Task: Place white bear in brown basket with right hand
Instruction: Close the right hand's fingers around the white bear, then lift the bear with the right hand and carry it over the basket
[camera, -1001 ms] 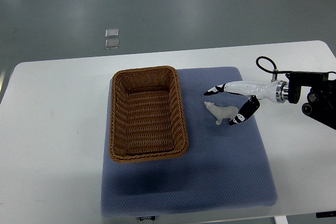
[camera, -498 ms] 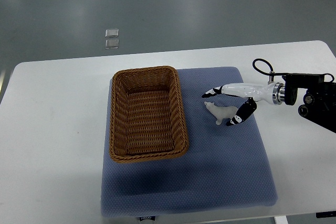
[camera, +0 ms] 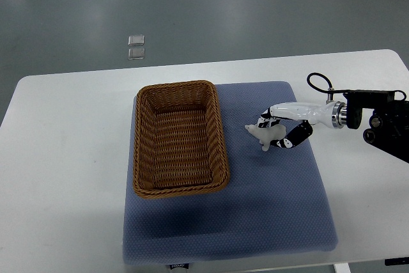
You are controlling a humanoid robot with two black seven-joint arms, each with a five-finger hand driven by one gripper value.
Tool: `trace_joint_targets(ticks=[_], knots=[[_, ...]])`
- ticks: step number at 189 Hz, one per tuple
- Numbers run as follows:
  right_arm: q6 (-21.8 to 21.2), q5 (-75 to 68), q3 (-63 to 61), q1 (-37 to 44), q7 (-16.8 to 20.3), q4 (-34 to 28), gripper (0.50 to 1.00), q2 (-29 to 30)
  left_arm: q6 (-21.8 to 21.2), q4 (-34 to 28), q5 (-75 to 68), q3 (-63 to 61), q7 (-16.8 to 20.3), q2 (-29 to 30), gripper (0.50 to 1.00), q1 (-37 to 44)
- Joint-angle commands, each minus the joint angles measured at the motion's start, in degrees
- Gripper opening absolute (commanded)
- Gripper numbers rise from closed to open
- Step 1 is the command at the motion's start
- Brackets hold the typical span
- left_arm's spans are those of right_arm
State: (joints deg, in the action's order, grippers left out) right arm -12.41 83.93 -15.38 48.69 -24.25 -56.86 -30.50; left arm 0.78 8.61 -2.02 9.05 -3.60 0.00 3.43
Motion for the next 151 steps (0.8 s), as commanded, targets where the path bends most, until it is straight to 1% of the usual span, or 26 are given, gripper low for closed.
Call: trace_joint_targets(ticks=[1, 40, 69, 95, 112, 144, 151], knots=[[-0.07, 0.01, 0.00, 0.18, 0.00, 0.00, 0.500, 0.00, 0.01, 0.00, 0.00, 0.00, 0.00, 0.00, 1.000, 0.00], [-0.24, -0.17, -0.18, 0.80, -0.44, 0.00, 0.500, -0.18, 0.01, 0.00, 0.00, 0.00, 0.00, 0.00, 1.000, 0.00], [-1.03, -0.61, -0.27, 4.66, -0.62, -0.44, 0.500, -0.44, 0.01, 0.00, 0.00, 0.00, 0.00, 0.00, 1.000, 0.00], [-2.70, -0.87, -0.27, 10.29, -0.79, -0.53, 0.500, -0.09, 0.01, 0.00, 0.00, 0.00, 0.00, 0.00, 1.000, 0.00], [-4.28, -0.87, -0.27, 14.15, -1.67, -0.53, 0.500, 0.00, 0.01, 0.00, 0.00, 0.00, 0.00, 0.00, 1.000, 0.00], [-5.43, -1.05, -0.35, 20.31, -2.03, -0.53, 0.500, 0.09, 0.01, 0.00, 0.00, 0.00, 0.00, 0.00, 1.000, 0.00], [-5.52, -1.05, -0.35, 22.15, -2.03, -0.53, 0.500, 0.96, 0.01, 0.00, 0.00, 0.00, 0.00, 0.00, 1.000, 0.00]])
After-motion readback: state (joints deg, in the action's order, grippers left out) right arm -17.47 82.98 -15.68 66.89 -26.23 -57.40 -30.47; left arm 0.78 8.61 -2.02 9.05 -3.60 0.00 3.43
